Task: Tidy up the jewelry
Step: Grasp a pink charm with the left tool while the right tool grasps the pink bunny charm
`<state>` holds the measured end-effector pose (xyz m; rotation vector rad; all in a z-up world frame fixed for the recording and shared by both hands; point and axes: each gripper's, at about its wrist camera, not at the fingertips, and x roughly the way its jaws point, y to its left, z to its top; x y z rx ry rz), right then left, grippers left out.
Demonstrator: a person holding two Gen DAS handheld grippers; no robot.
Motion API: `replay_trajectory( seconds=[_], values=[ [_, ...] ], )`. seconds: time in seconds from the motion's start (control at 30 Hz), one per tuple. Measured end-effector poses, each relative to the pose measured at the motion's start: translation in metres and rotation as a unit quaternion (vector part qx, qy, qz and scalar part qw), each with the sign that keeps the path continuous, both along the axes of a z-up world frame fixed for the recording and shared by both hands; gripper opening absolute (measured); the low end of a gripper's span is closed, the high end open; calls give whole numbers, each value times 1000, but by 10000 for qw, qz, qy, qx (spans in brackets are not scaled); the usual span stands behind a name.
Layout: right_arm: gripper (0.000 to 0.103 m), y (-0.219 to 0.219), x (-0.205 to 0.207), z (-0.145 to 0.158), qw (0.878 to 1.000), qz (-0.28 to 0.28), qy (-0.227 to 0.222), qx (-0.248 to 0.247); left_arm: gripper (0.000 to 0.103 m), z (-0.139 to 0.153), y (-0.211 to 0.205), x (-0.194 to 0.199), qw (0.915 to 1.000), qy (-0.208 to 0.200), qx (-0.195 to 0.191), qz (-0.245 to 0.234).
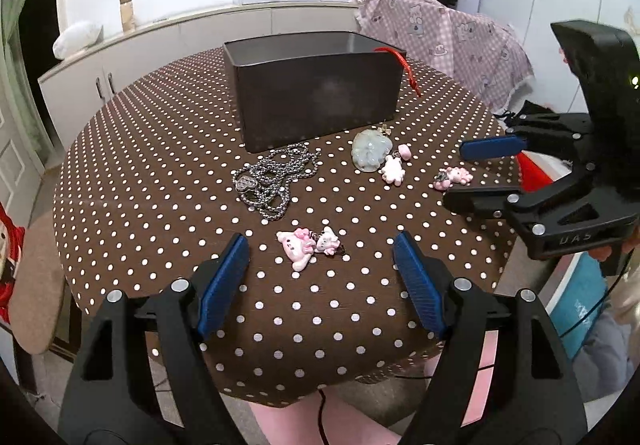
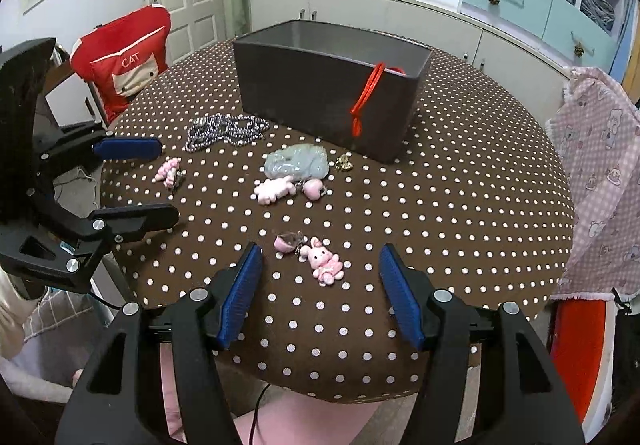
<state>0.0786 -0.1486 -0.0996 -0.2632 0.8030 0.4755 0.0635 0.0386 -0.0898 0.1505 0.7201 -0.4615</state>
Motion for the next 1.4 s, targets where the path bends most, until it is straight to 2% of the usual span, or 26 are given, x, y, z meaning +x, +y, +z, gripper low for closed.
replay_trajectory(
  seconds=[0.1, 0.13, 0.17, 0.2, 0.23, 0.3, 0.37, 0.43, 0.83, 1.07, 1.4],
  values=[
    [58, 1, -2, -1, 9999, 59, -137, 6, 69, -2, -4, -3, 9999, -140, 70, 25],
    [56, 1, -3, -1, 9998, 93, -169, 10, 54, -1, -4, -4, 9998, -173, 62, -30],
    [50, 0, -4, -1, 9997, 176, -162, 57, 42, 0, -6, -6, 9997, -200, 69, -95],
    [41, 0, -4, -2, 9995, 262, -117, 135, 39, 0, -8, -7, 9997, -206, 92, -128],
    [37, 0, -4, -1, 9993, 322, -72, 198, 33, 0, -11, -9, 9995, -230, 129, -197],
    [15, 5, -8, 0, 9989, 443, -119, 122, 26, 0, -17, -14, 9990, -327, 221, -213],
    [15, 9, -10, 1, 9988, 449, -194, -5, 25, 0, -24, -19, 9978, -484, 432, -159],
    [15, 10, -9, 1, 9990, 422, -162, 13, 24, 0, -25, -20, 9977, -491, 453, -124],
    [15, 6, -4, 8, 9996, 207, -125, 144, 24, 0, -22, -19, 9985, -430, 342, -58],
    [15, 6, -4, 22, 9992, 130, -305, 201, 24, 6, -16, -16, 9987, -454, 248, 4],
    [15, 10, 0, 42, 9982, 145, -544, 215, 24, 25, -9, -8, 9974, -706, 55, 124]
  ],
)
